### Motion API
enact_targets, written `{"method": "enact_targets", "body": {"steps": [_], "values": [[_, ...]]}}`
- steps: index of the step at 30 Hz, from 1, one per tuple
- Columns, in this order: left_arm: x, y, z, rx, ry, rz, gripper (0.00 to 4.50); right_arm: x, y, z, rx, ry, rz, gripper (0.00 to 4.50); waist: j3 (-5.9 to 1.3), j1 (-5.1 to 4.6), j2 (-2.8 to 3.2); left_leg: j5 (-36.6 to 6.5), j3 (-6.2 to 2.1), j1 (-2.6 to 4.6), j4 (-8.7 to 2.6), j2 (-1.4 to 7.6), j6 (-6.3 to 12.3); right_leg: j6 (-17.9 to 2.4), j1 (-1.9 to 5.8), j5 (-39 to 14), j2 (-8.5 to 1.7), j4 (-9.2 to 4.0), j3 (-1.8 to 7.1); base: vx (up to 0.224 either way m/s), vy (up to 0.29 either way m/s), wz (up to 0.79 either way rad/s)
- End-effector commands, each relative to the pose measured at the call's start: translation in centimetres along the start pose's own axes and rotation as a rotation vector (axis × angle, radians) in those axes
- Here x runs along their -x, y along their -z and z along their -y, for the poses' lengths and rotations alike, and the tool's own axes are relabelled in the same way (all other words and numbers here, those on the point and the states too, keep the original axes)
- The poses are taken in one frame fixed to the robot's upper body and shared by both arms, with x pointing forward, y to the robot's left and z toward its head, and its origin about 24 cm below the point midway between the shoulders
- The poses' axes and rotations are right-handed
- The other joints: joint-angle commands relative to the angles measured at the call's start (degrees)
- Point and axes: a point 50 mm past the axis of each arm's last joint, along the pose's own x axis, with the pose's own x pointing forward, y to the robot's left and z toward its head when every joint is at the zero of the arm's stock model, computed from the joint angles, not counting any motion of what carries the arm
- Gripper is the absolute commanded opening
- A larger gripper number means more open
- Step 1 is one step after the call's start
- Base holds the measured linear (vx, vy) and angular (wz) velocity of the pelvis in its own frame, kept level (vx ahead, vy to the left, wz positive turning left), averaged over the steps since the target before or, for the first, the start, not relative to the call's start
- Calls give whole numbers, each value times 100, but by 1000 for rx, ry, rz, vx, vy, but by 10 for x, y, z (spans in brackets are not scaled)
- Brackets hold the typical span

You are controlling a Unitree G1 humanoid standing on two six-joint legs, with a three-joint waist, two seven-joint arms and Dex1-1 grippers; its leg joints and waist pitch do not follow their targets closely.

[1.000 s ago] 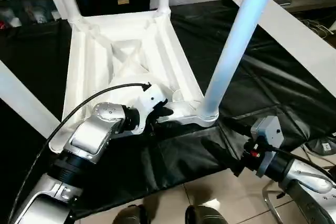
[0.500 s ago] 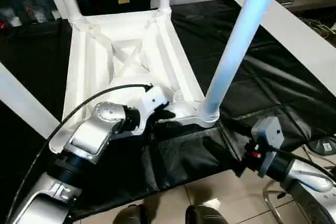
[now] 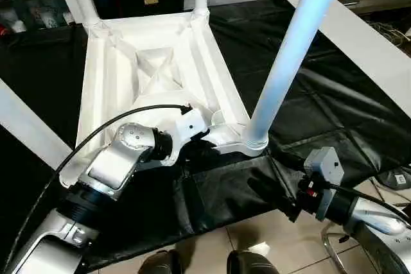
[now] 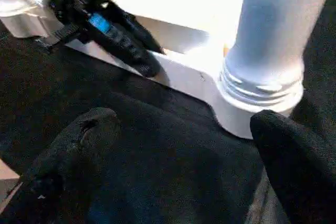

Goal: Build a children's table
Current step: Rotate leg to tighten

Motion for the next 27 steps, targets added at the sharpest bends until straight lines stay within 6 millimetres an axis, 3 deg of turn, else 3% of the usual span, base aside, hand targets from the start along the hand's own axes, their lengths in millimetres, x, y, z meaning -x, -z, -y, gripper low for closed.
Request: {"method": "enact_targets", "body": {"steps": [1,3,5,10,20,21,25,27], "values": [[0,1,17,-42,170,69,15,9,-5,12,27,15,13,450,-359,16,-31,-427,-318,73,-466,739,756,-1596,263,7,-754,-369,323,0,0,0],[5,5,19,-63,204,55,6,12,-9,16,48,-25,12,450,-363,20,-9,-75,-298,99,-439,755,988,-1660,239,693,-729,-293,309,0,0,0],[9,8,20,-77,232,44,6,12,-11,17,68,-65,6,450,-364,19,-11,-94,-291,108,-429,756,1052,-1692,233,717,-731,-292,299,0,0,0],[17,14,23,-98,295,16,6,5,-20,15,116,-272,1,450,-328,46,-5,-453,-285,126,-467,777,917,-1742,232,123,-730,-330,289,0,0,0],[17,21,25,-175,373,-47,0,-19,-36,30,119,-570,-58,374,-338,67,-32,-440,-200,169,-462,768,890,-1835,195,24,-716,-314,272,0,0,0],[17,21,24,-182,373,-53,0,-24,-36,33,130,-603,-78,359,-344,99,-59,-442,-173,193,-457,784,870,-1824,182,45,-722,-320,286,0,0,0],[17,21,23,-186,380,-56,0,-31,-38,37,148,-639,-95,325,-375,138,-51,-231,-160,177,-440,772,888,-1866,186,238,-723,-273,271,0,0,0],[17,21,23,-193,385,-62,0,-36,-40,37,156,-687,-104,307,-387,146,-74,-160,-155,156,-428,770,951,-1886,201,326,-737,-254,266,0,0,0]]}}
